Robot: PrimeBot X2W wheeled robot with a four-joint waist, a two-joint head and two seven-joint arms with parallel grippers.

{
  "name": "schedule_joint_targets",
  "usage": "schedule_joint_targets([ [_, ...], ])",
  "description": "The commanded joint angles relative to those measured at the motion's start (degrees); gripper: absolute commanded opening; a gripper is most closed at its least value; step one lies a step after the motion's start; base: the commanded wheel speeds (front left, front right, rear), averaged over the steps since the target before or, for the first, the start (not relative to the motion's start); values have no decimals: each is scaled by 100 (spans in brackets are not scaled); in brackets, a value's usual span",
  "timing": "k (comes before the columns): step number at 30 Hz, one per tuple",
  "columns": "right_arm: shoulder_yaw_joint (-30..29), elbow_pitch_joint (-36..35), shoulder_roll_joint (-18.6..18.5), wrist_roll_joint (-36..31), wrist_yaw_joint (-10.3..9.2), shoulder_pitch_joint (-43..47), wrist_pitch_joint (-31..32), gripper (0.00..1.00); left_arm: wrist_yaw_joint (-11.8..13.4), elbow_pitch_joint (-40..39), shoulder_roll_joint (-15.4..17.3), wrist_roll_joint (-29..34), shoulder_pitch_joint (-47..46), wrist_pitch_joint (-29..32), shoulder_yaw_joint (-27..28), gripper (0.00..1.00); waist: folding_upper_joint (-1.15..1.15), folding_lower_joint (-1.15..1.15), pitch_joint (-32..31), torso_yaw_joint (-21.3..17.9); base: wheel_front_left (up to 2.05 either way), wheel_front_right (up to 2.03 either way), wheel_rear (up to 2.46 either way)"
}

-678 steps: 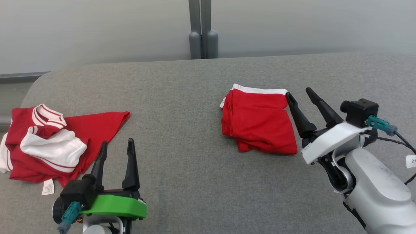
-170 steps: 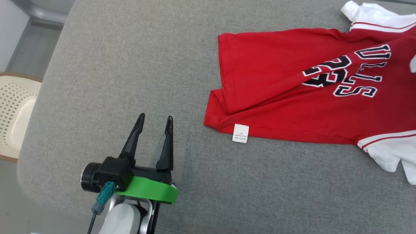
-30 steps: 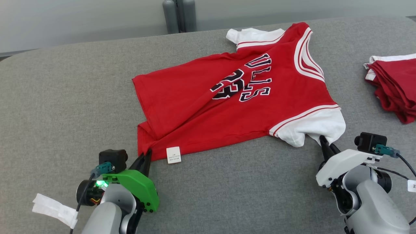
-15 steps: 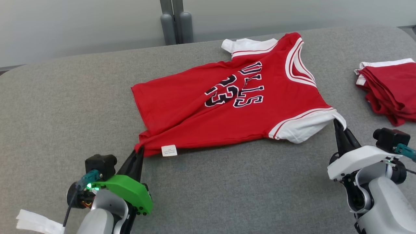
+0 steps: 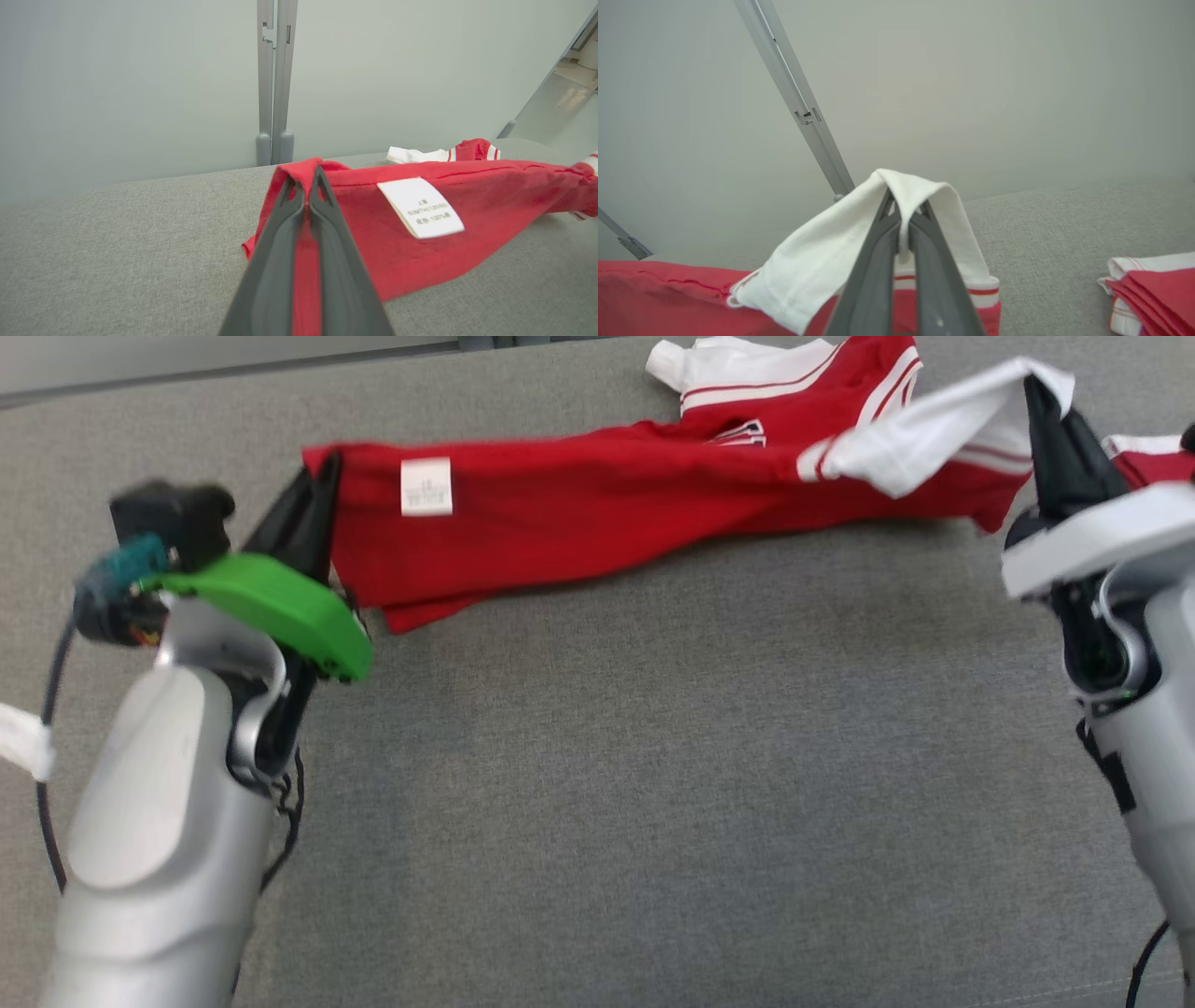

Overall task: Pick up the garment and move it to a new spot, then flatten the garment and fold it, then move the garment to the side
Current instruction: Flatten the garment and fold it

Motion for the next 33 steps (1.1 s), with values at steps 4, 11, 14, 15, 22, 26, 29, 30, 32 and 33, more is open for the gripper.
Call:
schedule_joint_targets([
  [4, 287, 139, -336, 303, 2, -1184, -8, 0, -73, 569, 135, -370, -1258, 352, 10, 0, 0, 0, 885, 141, 0, 0, 0],
  [11, 808, 648, -731, 644, 2, -3176, -150, 0, -91, 1554, 379, -624, -3326, 575, -207, 0, 0, 0, 1443, 138, 0, 0, 0],
  [14, 976, 845, -869, 771, 2, -3885, -327, 0, -89, 1821, 496, -598, -4052, 604, -437, 0, 0, 0, 1579, 106, 0, 0, 0],
  [15, 1055, 914, -931, 788, 2, -4119, -384, 0, -89, 1923, 521, -659, -4316, 617, -451, 0, 0, 0, 1613, 104, 0, 0, 0],
  [22, 1558, 1382, -1165, 980, 1, -5351, -616, 0, -88, 2642, 642, -832, -5589, 569, -543, 0, 0, 0, 1658, 27, 0, 0, 0],
  [26, 1809, 1516, -1137, 1161, 2, -5617, -698, 0, -88, 2883, 657, -986, -5854, 427, -741, 0, 0, 0, 1564, -11, 0, 0, 0],
  [29, 2062, 1574, -1141, 1320, 2, -5488, -718, 0, -88, 2998, 621, -1172, -5697, 334, -961, 0, 0, 0, 1429, -2, 0, 0, 0],
  [30, 2181, 1615, -1165, 1384, 2, -5383, -718, 0, -88, 3025, 632, -1251, -5569, 309, -1090, 0, 0, 0, 1356, 7, 0, 0, 0],
  [32, 2393, 1681, -1187, 1492, 2, -5128, -730, 0, -88, 3029, 676, -1376, -5297, 215, -1283, 0, 0, 0, 1165, 17, 0, 0, 0],
  [33, 2505, 1686, -1209, 1538, 2, -4999, -735, 0, -88, 3013, 709, -1484, -5148, 191, -1367, 0, 0, 0, 1056, 19, 0, 0, 0],
])
